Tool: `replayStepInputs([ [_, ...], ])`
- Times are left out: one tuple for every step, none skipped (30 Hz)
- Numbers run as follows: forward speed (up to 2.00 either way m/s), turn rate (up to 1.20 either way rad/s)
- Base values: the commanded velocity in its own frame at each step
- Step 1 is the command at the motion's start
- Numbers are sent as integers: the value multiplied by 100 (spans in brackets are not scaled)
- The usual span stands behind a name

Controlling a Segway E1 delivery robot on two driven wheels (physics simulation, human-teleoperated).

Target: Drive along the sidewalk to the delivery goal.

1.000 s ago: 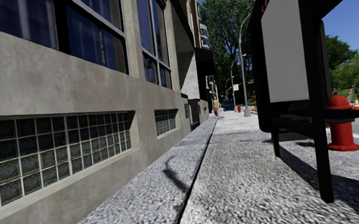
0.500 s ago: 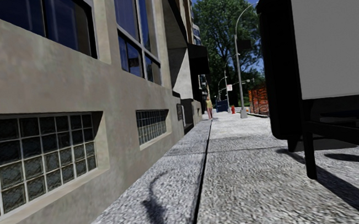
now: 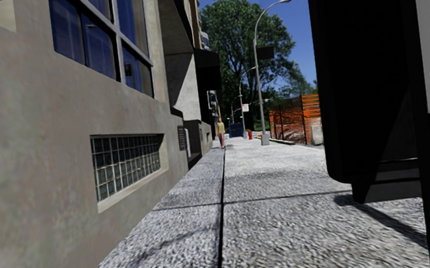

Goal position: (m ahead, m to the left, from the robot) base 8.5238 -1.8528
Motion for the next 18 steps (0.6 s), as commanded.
replayStepInputs([
  [200, -43],
  [200, -41],
  [200, 0],
  [200, 0],
  [200, 0],
  [200, 0],
  [200, 0],
  [200, 0],
  [200, 0],
  [200, 0],
  [200, 0],
  [200, 0],
  [200, 0],
  [200, 0],
  [200, 0],
  [200, 0],
  [200, 0],
  [200, 0],
])
